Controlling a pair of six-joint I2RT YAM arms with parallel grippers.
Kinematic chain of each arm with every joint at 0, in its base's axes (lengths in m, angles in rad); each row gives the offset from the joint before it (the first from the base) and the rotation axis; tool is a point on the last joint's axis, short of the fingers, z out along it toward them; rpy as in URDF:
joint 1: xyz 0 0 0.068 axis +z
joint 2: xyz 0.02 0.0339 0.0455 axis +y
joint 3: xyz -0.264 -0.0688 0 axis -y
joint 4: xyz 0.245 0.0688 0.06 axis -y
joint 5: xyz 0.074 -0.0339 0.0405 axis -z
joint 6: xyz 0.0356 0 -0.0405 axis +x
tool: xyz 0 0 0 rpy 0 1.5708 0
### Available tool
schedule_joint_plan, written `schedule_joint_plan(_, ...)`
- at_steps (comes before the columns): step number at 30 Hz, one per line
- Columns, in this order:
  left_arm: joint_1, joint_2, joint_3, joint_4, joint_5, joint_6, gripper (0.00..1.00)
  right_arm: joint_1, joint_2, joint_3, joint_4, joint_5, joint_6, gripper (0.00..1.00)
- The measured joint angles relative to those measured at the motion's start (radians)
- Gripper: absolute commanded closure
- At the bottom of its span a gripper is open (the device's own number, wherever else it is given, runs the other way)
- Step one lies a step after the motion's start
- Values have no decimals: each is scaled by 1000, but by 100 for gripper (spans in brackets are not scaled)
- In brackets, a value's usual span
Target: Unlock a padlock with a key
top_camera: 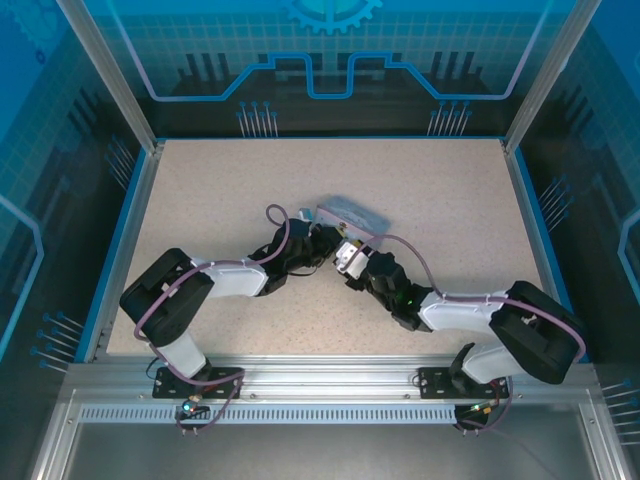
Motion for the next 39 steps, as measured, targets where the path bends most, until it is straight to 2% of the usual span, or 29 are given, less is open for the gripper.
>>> schedule_joint_plan(21,0,0,3,-2,21,-1,100,-72,78,19,42,13,41,68)
schedule_joint_plan(32,6,0,5,-5,23,-12,100,-90,104,33,65,-20,77,72)
schedule_joint_plan(39,8,0,5,-8,23,-19,100,-93,123,39,68,-35,95,80)
